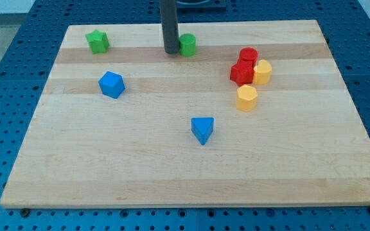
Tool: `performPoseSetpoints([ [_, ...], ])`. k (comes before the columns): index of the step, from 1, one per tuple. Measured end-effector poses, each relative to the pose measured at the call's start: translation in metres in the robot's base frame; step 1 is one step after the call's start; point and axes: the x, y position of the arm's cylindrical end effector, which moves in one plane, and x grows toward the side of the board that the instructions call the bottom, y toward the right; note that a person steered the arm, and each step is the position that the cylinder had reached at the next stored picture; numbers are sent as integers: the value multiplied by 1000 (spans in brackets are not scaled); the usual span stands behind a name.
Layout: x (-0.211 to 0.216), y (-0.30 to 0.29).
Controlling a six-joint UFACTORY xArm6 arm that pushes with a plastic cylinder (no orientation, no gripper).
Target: Push a group of blocks downwards
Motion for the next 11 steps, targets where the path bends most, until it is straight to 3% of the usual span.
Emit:
performPoseSetpoints([
  [2, 5, -4],
  [3, 47, -19],
  [4, 54, -14],
  [6, 54, 67],
  [10, 45, 145],
  [11, 66, 157],
])
